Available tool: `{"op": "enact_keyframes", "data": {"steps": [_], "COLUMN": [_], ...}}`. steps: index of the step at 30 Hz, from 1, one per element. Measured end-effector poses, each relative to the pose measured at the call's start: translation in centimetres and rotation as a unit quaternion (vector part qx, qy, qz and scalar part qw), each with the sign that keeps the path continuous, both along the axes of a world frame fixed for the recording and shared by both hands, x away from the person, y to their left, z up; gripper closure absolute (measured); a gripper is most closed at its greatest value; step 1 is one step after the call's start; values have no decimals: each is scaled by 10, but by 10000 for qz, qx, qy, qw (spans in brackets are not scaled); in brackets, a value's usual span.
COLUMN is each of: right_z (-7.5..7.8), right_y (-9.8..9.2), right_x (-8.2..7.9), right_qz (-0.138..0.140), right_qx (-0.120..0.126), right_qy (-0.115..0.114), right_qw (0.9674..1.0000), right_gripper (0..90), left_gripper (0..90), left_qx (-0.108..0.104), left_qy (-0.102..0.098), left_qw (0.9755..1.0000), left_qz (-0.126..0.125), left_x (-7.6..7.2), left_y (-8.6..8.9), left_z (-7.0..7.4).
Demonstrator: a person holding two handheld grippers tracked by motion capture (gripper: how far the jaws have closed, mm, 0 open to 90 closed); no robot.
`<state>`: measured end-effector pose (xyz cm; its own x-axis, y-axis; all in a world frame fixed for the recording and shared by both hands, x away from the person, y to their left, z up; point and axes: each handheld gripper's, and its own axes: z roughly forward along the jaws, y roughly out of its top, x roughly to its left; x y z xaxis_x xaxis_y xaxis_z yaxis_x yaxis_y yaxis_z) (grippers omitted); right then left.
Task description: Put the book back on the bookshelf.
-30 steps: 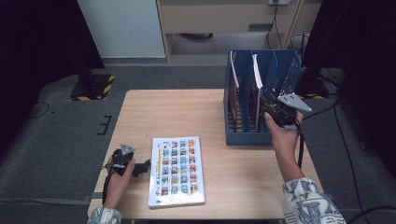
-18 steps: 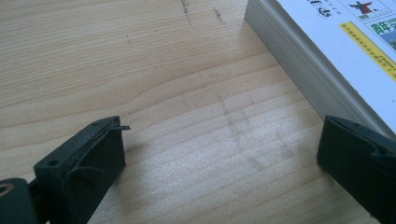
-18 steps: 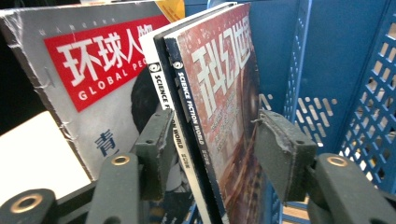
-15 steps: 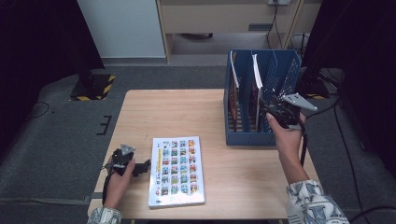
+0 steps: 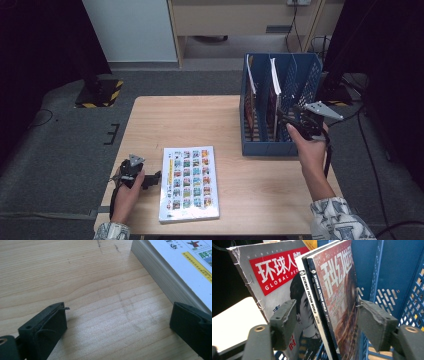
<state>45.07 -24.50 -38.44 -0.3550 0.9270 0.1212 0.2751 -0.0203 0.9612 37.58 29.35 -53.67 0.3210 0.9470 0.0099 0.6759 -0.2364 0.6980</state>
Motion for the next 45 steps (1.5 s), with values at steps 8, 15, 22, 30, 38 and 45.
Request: {"op": "enact_keyframes", "data": {"steps": [8, 15, 22, 30, 38, 45], "right_z": [0, -1, 0, -3, -10, -19], "right_y": [-3, -3, 1, 10, 21, 31], "right_x": [0, -2, -9, -22, -38, -53], "right_qz": [15, 122, 298, 550, 784, 864], "right_qx": [41, 61, 21, -51, -58, -220], "right_qy": [77, 206, 236, 274, 284, 396], "right_qw": [10000, 9997, 9993, 9981, 9965, 9952], "right_gripper": [183, 71, 43, 44, 47, 50], "left_gripper": [0, 0, 0, 0, 0, 0], "left_qx": [-1, -2, -1, -2, -2, -3], "left_qy": [-2, -1, -1, -1, -1, -1], "left_qw": [10000, 10000, 10000, 10000, 10000, 10000], "left_qz": [1, 4, 5, 6, 7, 8], "left_x": [0, 0, 0, 0, 0, 0], "left_y": [0, 0, 0, 0, 0, 0], "left_z": [0, 0, 0, 0, 0, 0]}}
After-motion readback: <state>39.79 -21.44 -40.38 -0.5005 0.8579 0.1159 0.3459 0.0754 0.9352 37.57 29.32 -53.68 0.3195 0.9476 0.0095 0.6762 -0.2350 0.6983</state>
